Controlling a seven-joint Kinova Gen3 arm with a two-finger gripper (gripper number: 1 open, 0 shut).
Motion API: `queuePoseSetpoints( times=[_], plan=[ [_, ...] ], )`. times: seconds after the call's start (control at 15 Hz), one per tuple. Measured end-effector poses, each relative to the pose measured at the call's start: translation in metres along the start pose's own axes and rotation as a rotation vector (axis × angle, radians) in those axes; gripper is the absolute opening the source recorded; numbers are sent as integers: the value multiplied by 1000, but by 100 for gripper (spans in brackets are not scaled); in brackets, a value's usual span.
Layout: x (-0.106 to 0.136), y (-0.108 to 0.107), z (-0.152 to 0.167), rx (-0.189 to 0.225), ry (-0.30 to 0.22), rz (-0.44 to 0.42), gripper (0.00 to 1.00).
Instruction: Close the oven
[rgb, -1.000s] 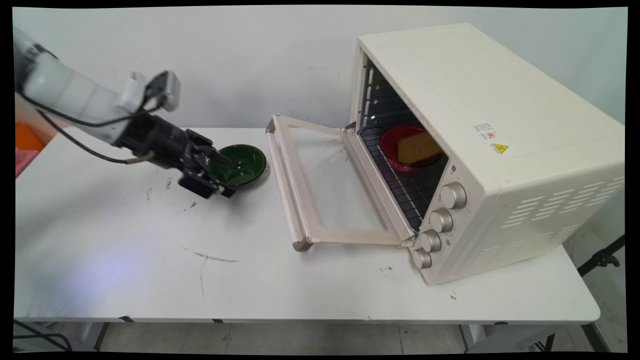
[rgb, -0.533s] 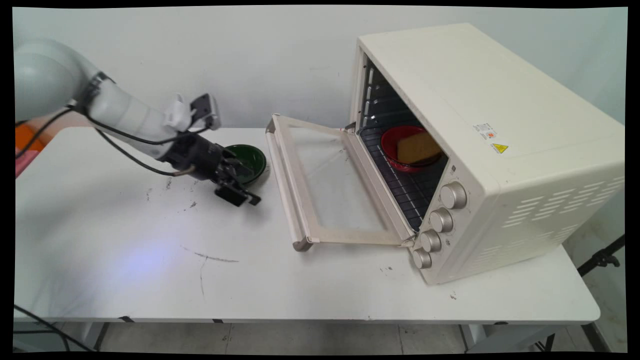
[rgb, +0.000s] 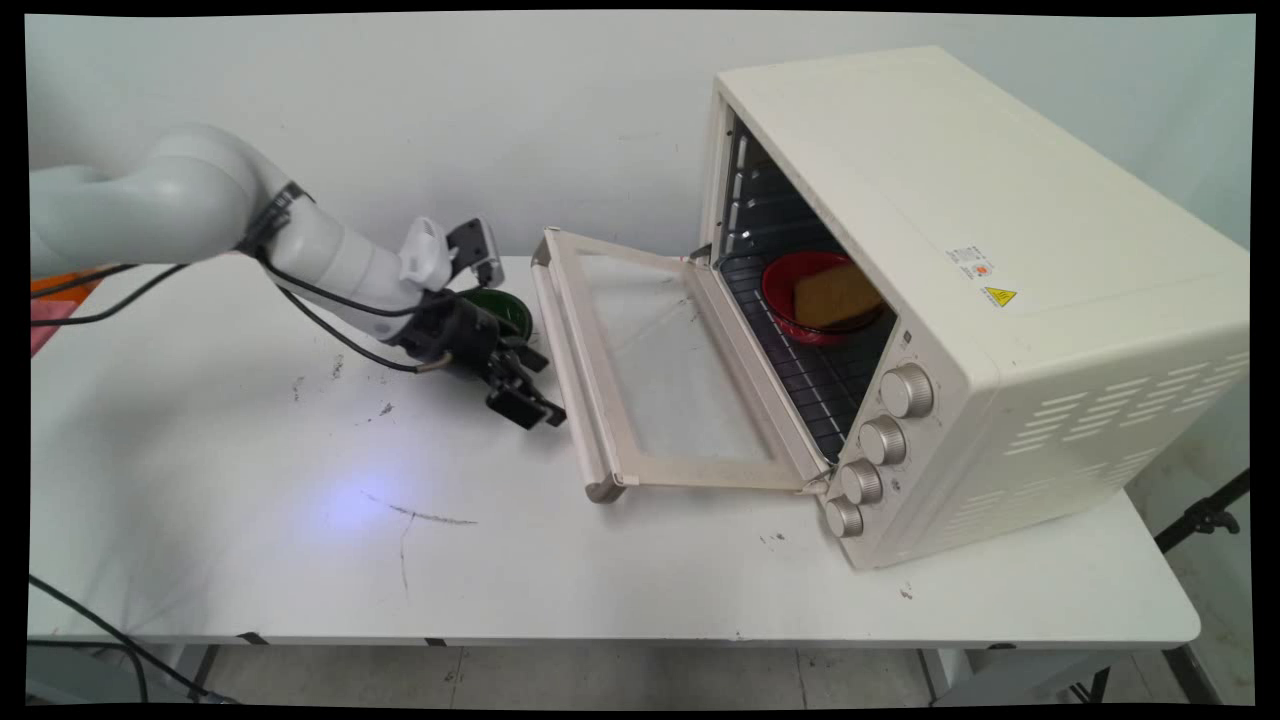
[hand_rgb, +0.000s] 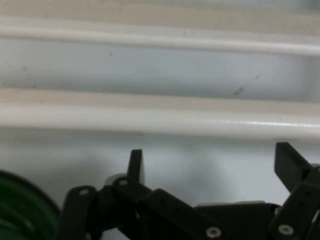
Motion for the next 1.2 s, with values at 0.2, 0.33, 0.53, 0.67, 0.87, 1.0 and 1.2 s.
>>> queuePoseSetpoints(
  times=[0.2, 0.33, 0.53, 0.67, 0.87, 1.0, 1.2],
  plan=[
    [5, 3, 16, -8, 5, 9, 0],
    [7, 6, 25, -15, 9, 11, 0],
    [10, 8, 34, -18, 23, 13, 0],
    [12, 9, 38, -18, 35, 17, 0],
    [18, 8, 38, -13, 60, 24, 0],
    [27, 7, 32, -6, 85, 26, 0],
    [45, 8, 18, -1, 121, 24, 0]
  ],
)
